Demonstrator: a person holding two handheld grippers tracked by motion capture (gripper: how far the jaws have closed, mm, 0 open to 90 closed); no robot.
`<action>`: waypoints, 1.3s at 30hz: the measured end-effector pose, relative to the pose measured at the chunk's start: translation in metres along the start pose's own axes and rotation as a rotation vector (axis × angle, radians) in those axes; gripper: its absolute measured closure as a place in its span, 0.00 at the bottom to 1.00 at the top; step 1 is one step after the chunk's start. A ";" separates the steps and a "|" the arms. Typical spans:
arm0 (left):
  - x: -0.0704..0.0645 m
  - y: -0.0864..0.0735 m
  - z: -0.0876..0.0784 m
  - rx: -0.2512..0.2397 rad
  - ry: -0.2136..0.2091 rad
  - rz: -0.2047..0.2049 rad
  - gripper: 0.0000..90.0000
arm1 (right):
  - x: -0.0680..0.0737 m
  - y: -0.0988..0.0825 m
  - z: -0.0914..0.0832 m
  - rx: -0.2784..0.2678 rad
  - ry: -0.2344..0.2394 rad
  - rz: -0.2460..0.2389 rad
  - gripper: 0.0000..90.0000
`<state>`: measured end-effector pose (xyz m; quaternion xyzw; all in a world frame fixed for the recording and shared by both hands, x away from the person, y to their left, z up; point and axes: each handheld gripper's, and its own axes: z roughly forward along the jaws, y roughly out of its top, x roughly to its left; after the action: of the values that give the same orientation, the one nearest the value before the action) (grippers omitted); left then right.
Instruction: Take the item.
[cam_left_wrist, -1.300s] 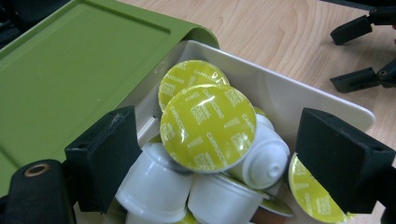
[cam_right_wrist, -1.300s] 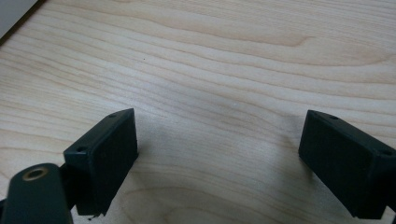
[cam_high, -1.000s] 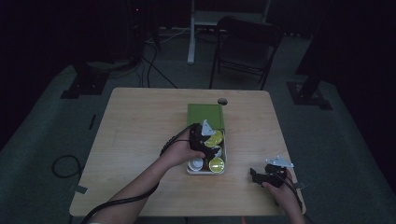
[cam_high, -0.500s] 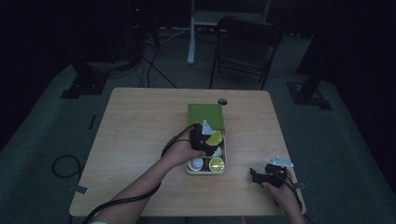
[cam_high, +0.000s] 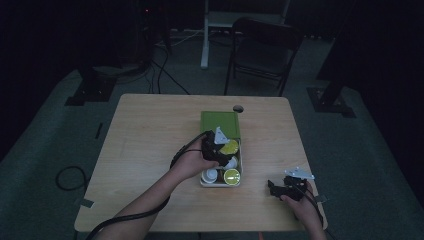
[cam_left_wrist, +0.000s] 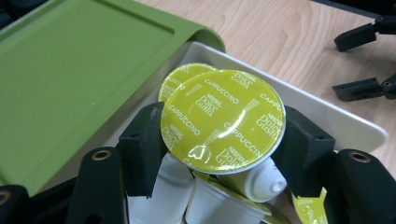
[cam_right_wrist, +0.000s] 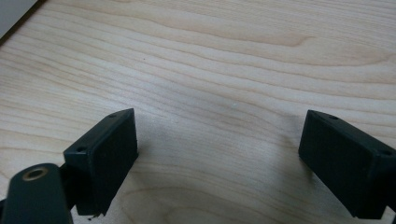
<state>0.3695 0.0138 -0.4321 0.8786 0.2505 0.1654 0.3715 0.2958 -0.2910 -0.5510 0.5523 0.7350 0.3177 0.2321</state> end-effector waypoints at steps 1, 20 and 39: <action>0.000 0.000 -0.002 -0.004 0.008 0.008 0.43 | 0.000 0.000 0.000 0.000 0.000 0.000 0.12; 0.004 -0.006 -0.029 -0.030 0.010 -0.015 0.44 | 0.000 0.000 0.000 0.001 0.001 0.001 0.12; 0.017 -0.028 -0.059 -0.051 0.056 -0.032 0.44 | 0.000 0.000 0.000 0.000 0.000 0.000 0.12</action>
<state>0.3462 0.0738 -0.4110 0.8597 0.2707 0.1904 0.3891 0.2958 -0.2910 -0.5510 0.5523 0.7350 0.3177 0.2319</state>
